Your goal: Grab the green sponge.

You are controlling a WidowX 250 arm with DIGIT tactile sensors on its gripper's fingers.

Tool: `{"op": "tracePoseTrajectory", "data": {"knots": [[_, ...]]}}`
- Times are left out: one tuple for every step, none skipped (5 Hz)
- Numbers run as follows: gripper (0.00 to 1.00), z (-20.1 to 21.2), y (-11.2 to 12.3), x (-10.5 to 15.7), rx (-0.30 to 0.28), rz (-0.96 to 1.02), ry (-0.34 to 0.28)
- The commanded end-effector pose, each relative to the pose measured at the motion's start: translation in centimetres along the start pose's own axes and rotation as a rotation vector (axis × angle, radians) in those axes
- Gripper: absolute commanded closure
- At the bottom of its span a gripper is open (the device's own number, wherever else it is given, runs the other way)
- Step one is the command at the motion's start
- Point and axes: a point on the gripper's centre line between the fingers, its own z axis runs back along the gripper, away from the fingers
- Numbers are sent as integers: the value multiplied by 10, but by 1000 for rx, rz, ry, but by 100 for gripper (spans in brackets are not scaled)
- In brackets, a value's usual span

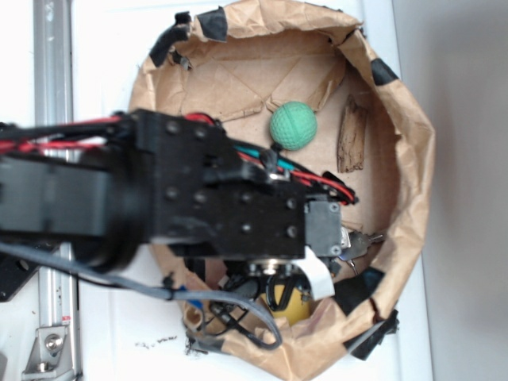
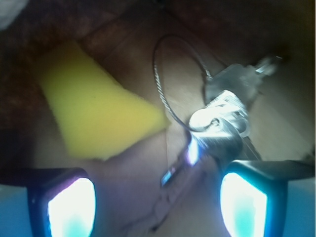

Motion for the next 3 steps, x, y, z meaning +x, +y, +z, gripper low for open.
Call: {"op": "tracePoseTrajectory", "data": {"knots": [[0,-1,-18,18,-151,-271,-79],[0,12,-16,16,-200,-265,-93],[0,40,-5,11,-179,-236,-138]]}}
